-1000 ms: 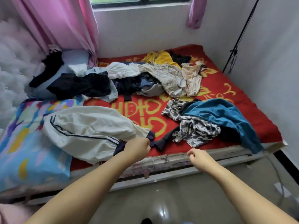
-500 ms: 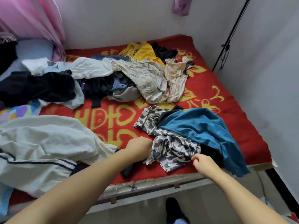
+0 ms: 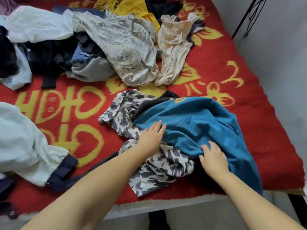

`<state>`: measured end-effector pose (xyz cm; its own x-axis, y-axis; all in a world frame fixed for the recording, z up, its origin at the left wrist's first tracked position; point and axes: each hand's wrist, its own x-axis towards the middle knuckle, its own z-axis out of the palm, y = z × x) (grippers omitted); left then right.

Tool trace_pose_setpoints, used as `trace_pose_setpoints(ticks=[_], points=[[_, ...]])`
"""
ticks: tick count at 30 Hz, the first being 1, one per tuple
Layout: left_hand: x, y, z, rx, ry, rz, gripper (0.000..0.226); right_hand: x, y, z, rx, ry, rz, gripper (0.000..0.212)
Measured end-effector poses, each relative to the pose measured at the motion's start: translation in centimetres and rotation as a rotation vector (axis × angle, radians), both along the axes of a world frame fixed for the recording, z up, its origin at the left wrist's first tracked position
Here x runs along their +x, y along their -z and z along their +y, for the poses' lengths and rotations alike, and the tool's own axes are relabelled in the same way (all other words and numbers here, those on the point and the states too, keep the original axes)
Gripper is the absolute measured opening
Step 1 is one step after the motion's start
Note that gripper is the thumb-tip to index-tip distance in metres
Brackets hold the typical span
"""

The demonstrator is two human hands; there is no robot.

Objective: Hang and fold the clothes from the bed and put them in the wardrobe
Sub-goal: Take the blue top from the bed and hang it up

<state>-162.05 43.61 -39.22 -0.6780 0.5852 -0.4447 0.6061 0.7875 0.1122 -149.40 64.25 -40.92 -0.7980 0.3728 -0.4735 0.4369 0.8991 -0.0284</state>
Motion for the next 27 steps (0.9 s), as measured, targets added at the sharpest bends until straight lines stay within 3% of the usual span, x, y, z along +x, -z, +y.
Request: trace_pose_setpoints(ticks=[3, 5, 8, 11, 15, 22, 27], points=[[-1.2, 2.6, 0.7, -0.05, 0.019, 0.011, 0.071, -0.3, 1.2, 1.4, -0.137, 0.14, 0.22, 0.017], [-1.4, 3.2, 1.1, -0.006, -0.015, 0.017, 0.053, -0.7, 0.5, 1.9, -0.287, 0.246, 0.368, 0.011], [-1.1, 2.3, 1.1, 0.156, -0.069, -0.022, 0.022, -2.2, -2.6, 2.2, -0.412, 0.31, 0.564, 0.009], [-0.6, -0.4, 0.0, 0.42, -0.262, -0.15, 0.01, -4.8, -7.6, 1.8, -0.46, 0.343, 0.767, 0.013], [-2.0, -7.5, -3.0, 0.769, -0.478, -0.088, 0.008, -9.1, -16.4, 0.7, -0.531, 0.238, 0.902, 0.026], [-4.3, -24.1, -10.9, 1.023, -0.458, 0.044, 0.021, -13.8, -34.5, -6.4, -0.648, -0.01, 1.132, 0.026], [-2.3, -34.7, -20.7, 1.285, -0.654, 0.186, 0.018, -12.5, -44.1, -16.5, -0.751, -0.18, 1.252, 0.025]])
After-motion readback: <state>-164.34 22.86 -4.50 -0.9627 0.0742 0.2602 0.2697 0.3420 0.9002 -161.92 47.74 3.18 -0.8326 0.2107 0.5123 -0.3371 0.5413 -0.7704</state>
